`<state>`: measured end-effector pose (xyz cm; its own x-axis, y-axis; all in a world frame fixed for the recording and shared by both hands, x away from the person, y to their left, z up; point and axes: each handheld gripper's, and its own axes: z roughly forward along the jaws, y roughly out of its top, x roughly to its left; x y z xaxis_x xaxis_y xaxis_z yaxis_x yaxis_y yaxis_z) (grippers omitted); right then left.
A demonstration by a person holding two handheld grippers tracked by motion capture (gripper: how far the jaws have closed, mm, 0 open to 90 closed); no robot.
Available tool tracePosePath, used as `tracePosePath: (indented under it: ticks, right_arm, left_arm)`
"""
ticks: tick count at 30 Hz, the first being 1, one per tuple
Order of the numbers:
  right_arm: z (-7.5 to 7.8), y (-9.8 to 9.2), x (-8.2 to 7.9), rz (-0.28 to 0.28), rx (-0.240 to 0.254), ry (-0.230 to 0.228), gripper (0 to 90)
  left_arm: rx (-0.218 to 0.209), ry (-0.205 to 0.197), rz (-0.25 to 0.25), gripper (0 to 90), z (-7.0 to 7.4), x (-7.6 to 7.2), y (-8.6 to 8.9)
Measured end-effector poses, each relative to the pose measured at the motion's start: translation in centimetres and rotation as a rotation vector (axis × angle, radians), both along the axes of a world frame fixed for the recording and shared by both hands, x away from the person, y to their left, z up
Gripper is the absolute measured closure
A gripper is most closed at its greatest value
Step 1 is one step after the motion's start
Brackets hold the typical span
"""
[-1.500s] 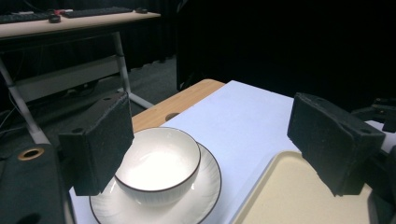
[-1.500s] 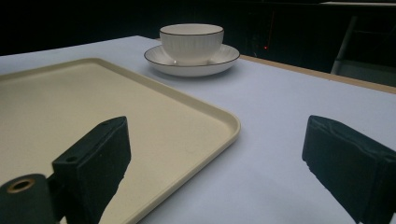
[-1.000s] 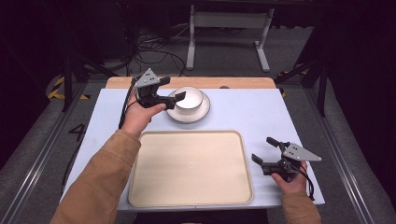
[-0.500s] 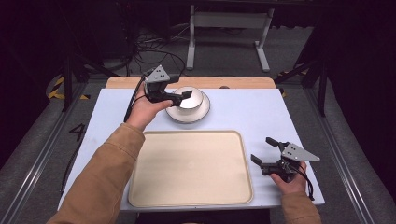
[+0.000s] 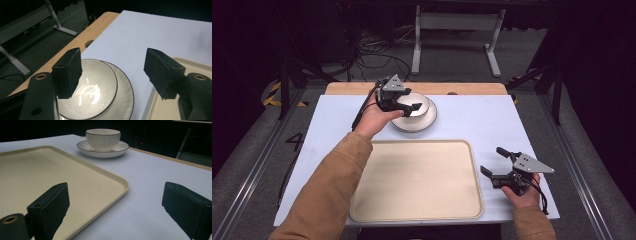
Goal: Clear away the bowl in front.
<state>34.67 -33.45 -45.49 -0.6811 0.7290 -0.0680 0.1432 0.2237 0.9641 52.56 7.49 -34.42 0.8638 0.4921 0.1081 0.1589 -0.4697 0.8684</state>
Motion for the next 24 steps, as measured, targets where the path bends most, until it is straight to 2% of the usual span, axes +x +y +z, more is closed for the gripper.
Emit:
tracePosePath:
  ticks: [2, 3, 4, 5, 6, 8, 14, 16, 17, 18, 19, 22, 24]
  right_arm:
    - [0.0, 0.0, 0.0, -0.001, -0.002, 0.000, 8.0]
    - [0.0, 0.0, 0.0, 0.000, -0.002, 0.000, 8.1]
    - [0.0, 0.0, 0.0, 0.000, -0.002, 0.000, 8.1]
    - [0.0, 0.0, 0.0, 0.000, -0.002, -0.001, 8.0]
    - [0.0, 0.0, 0.0, 0.000, -0.002, -0.001, 8.1]
    - [0.0, 0.0, 0.0, 0.000, -0.002, 0.000, 8.0]
    - [0.0, 0.0, 0.0, 0.001, -0.003, -0.001, 8.0]
    - [0.0, 0.0, 0.0, 0.002, -0.003, -0.001, 8.0]
    - [0.0, 0.0, 0.0, 0.002, -0.003, -0.001, 8.0]
    - [0.0, 0.0, 0.0, 0.002, -0.003, -0.001, 8.0]
    - [0.0, 0.0, 0.0, 0.002, -0.004, -0.001, 8.0]
    - [0.0, 0.0, 0.0, 0.003, -0.004, -0.001, 8.0]
    - [0.0, 0.0, 0.0, 0.003, -0.004, -0.002, 8.0]
  left_arm:
    - [0.014, 0.021, -0.009, 34.7, -0.3, 0.1, -0.2]
    - [0.026, 0.048, -0.029, 35.8, -0.7, 0.3, -0.3]
    - [0.026, 0.048, -0.029, 36.6, -0.7, 0.3, -0.3]
    - [0.039, 0.059, -0.042, 37.7, -0.9, 0.4, -0.5]
    - [0.079, 0.057, -0.053, 37.7, -1.2, 0.4, -0.7]
    - [0.100, 0.074, -0.065, 39.2, -1.6, 0.5, -0.9]
    - [0.142, 0.075, -0.066, 40.9, -2.1, 0.7, -1.2]
    - [0.155, 0.089, -0.079, 42.2, -2.3, 0.7, -1.4]
    - [0.190, 0.086, -0.085, 42.3, -2.3, 0.8, -1.6]
    - [0.190, 0.086, -0.085, 42.3, -2.3, 0.8, -1.6]
    - [0.219, 0.085, -0.091, 42.3, -2.4, 0.7, -1.9]
    - [0.257, 0.091, -0.106, 40.3, -2.6, 0.8, -2.5]
    - [0.279, 0.097, -0.099, 39.6, -2.8, 0.9, -2.9]
